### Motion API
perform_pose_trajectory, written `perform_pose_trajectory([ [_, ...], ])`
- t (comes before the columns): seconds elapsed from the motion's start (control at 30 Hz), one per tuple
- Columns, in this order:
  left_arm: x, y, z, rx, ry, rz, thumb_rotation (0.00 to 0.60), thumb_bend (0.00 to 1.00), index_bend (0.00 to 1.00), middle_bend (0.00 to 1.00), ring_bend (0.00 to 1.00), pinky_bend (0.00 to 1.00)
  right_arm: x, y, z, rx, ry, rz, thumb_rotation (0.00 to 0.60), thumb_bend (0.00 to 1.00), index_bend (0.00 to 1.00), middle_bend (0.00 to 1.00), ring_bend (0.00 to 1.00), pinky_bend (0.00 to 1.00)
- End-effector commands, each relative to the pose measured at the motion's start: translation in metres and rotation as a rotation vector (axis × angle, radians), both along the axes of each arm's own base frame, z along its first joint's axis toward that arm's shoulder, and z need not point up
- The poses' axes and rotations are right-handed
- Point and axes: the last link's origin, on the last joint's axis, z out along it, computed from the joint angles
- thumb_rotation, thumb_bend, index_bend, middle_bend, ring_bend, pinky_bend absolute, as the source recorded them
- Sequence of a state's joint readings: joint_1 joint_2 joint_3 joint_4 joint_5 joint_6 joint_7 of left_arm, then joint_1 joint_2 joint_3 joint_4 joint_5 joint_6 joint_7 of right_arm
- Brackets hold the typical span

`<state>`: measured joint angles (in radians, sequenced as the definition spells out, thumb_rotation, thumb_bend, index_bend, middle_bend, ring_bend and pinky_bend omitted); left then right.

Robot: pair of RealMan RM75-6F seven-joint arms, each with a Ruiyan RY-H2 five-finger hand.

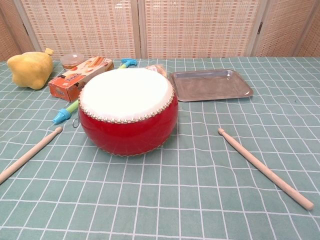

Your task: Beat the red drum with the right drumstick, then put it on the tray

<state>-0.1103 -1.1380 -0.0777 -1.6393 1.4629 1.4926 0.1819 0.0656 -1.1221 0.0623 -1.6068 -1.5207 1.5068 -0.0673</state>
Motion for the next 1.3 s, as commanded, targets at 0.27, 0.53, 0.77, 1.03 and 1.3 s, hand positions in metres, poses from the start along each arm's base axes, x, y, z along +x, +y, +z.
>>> perform_pose_trajectory([
  [0.27,0.002,0.001,-0.003,-0.012,0.009,-0.004,0.6,0.24,0.0,0.0,0.0,0.01,0.002,-0.001,-0.006,0.039,-0.046,0.012,0.6,0.14,0.08,0.1,0.01,0.07],
  [0.53,0.001,-0.004,-0.002,-0.013,0.004,0.001,0.6,0.24,0.0,0.0,0.0,0.01,0.016,-0.009,-0.03,0.168,-0.086,0.104,0.6,0.14,0.09,0.1,0.03,0.1],
  [0.77,0.001,-0.007,-0.001,-0.008,0.002,0.001,0.6,0.24,0.0,0.0,0.0,0.01,0.04,-0.026,-0.075,0.309,-0.094,0.204,0.6,0.14,0.09,0.1,0.03,0.11],
  [1.03,-0.007,-0.012,-0.001,-0.012,-0.009,0.022,0.6,0.24,0.0,0.0,0.0,0.01,0.051,-0.036,-0.128,0.433,-0.097,0.236,0.6,0.12,0.08,0.07,0.0,0.09],
  [1.3,-0.014,-0.013,-0.003,-0.02,-0.02,0.034,0.6,0.24,0.0,0.0,0.0,0.01,0.043,-0.038,-0.154,0.485,-0.079,0.22,0.6,0.11,0.08,0.05,0.0,0.07],
])
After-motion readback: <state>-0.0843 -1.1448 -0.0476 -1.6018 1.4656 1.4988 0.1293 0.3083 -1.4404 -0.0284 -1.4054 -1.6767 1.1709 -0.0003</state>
